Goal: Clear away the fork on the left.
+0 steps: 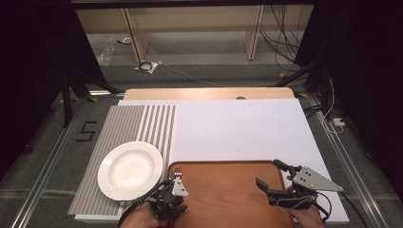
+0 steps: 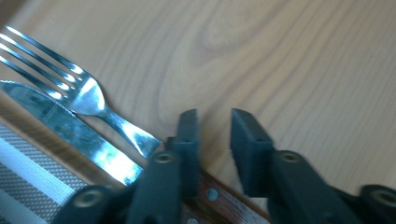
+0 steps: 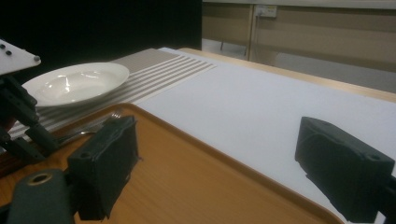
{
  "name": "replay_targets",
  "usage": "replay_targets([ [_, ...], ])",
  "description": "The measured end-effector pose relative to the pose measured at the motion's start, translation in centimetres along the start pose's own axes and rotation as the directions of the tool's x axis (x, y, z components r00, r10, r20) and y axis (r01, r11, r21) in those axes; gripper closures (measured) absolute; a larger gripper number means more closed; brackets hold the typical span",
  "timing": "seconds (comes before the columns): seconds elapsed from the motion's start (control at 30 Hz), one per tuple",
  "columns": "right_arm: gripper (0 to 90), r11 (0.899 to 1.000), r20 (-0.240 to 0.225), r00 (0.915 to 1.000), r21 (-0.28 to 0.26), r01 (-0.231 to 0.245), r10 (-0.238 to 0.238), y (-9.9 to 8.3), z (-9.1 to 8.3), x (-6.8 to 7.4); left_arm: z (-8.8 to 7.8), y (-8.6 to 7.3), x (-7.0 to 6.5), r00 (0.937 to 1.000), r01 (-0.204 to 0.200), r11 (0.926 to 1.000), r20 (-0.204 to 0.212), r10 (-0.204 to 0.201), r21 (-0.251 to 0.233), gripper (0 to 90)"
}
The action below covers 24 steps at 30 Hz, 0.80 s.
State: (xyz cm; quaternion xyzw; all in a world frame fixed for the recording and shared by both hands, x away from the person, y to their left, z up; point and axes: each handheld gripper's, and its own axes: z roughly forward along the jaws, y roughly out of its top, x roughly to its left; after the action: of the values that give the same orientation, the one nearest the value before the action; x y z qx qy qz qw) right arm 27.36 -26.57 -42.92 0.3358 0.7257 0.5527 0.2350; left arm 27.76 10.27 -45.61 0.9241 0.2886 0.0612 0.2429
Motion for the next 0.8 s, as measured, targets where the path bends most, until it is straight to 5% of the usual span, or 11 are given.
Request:
replay_targets([
  [0.23, 14.1, 1.000, 0.001, 1.0000, 0.002, 0.001, -0.001, 0.0, 0.0, 0.0, -1.1, 0.1, 0.2, 0.9983, 0.044, 0.9951, -0.035, -0.047, -0.089, 50.6],
  [0.57, 14.1, 1.000, -0.001, 1.0000, -0.001, 0.000, 0.000, 0.0, 0.0, 0.0, -2.3, -0.4, 0.6, 0.9874, 0.100, 0.9757, -0.101, -0.121, -0.195, 32.9],
  [0.8, 14.1, 1.000, -0.001, 1.0000, -0.001, 0.000, 0.000, 0.0, 0.0, 0.0, -3.2, -0.9, 1.0, 0.9735, 0.157, 0.9502, -0.120, -0.195, -0.269, 24.3],
])
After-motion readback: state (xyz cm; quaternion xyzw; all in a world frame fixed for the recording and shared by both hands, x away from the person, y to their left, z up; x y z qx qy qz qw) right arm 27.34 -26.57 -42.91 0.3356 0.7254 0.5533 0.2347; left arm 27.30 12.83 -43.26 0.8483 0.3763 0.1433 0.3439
